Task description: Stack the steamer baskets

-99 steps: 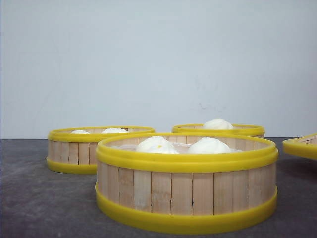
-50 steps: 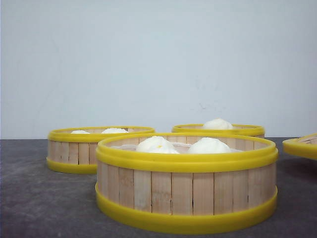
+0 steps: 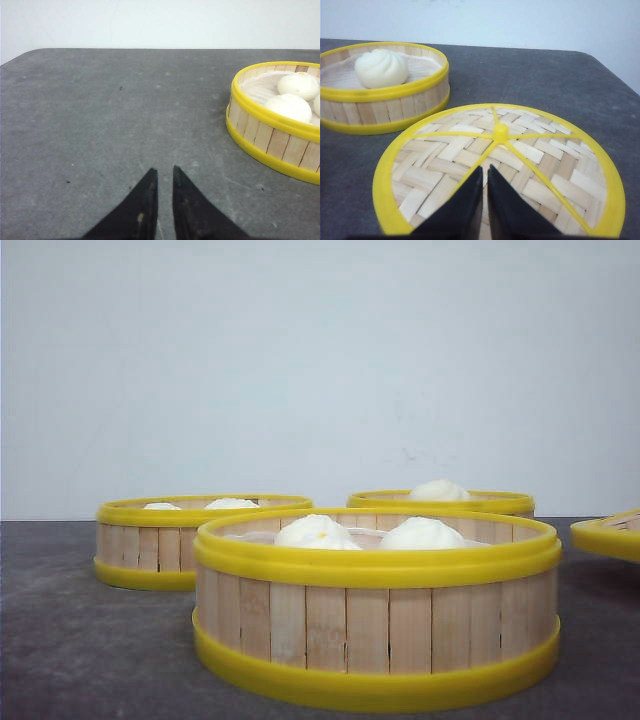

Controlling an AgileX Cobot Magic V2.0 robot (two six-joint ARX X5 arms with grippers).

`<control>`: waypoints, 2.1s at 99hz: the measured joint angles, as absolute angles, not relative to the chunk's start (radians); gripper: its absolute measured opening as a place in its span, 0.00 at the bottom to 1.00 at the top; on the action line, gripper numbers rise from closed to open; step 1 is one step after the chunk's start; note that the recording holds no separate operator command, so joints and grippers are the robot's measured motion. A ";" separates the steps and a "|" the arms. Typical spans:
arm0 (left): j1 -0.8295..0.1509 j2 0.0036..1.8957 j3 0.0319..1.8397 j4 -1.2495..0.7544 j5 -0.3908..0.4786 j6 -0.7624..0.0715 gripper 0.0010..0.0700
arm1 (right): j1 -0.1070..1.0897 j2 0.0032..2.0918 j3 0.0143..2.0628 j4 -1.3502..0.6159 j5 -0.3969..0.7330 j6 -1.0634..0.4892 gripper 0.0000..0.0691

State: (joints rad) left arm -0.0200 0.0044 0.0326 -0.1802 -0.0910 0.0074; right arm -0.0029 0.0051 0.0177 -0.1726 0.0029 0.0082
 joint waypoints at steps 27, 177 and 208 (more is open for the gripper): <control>-0.020 0.004 0.033 -0.180 -0.091 -0.016 0.03 | -0.003 0.005 0.017 -0.171 0.000 0.072 0.02; -0.068 0.758 0.719 -0.228 -0.020 -0.197 0.47 | 0.049 0.634 0.823 -0.405 -0.080 0.179 0.59; -0.123 1.154 0.935 -0.302 0.018 -0.178 0.47 | 0.054 0.643 0.823 -0.403 -0.080 0.180 0.61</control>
